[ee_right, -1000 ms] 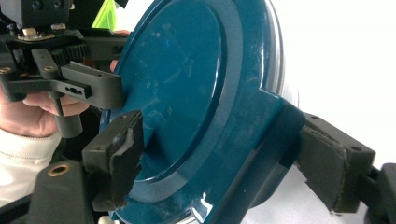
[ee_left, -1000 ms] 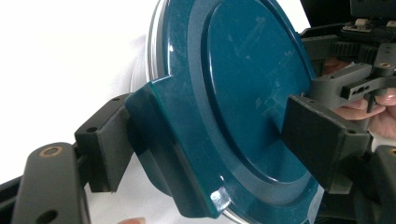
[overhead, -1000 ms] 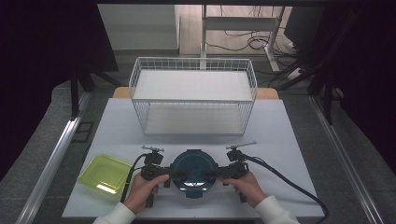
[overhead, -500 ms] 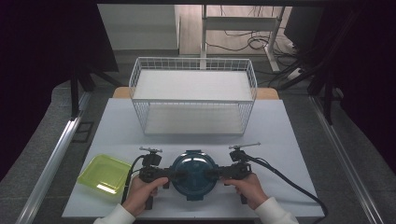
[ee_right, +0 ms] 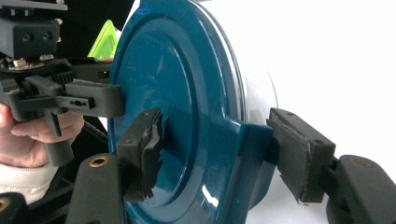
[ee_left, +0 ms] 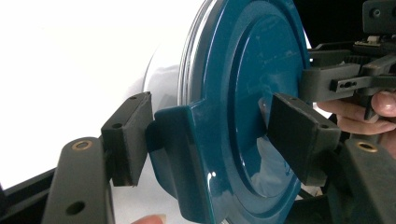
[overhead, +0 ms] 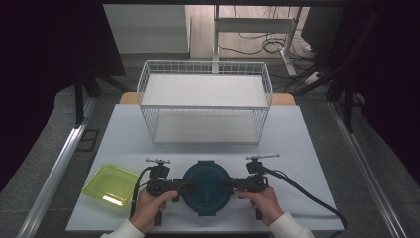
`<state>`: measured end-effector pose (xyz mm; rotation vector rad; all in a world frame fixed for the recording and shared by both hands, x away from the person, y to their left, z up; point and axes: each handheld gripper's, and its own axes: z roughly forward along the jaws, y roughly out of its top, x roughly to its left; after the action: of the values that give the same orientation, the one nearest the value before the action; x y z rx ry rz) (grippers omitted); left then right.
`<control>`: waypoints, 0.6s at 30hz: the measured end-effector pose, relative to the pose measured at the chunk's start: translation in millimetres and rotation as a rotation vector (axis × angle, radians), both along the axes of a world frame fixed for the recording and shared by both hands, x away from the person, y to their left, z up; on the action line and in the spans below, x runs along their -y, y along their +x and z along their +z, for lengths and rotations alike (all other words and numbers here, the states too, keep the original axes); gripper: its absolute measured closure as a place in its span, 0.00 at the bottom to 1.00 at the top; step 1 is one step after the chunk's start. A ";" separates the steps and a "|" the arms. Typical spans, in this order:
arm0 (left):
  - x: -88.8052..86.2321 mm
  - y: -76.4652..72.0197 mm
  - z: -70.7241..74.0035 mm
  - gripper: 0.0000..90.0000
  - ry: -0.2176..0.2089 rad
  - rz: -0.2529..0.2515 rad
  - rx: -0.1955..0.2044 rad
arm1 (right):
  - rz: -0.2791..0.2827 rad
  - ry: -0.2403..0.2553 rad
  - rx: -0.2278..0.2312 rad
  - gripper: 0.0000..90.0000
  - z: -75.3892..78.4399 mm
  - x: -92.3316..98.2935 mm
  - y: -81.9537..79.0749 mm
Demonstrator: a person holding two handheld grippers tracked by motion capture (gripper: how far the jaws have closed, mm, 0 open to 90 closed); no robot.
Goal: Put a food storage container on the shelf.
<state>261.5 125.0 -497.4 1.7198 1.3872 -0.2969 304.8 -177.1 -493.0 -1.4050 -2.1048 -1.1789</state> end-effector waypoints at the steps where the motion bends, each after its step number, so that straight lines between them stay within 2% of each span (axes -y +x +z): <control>1: 1.0 -0.9 1.1 0.36 0.004 0.003 0.004 | -0.010 0.002 -0.003 0.41 0.7 0.5 -0.4; 7: 1.8 -2.0 5.0 0.38 0.005 0.007 0.005 | -0.028 0.022 -0.003 0.42 1.6 3.7 -0.2; 9: 4.7 -2.8 7.4 0.39 0.011 0.007 0.016 | -0.033 0.022 0.020 0.42 4.6 5.5 -0.3; 18: 9.0 -2.0 10.8 0.39 0.002 0.000 0.018 | -0.046 0.019 0.052 0.42 11.5 10.0 -0.6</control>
<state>259.5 116.1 -486.5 1.7197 1.3747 -0.2790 304.3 -187.1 -481.4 -1.4368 -2.1004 -1.2630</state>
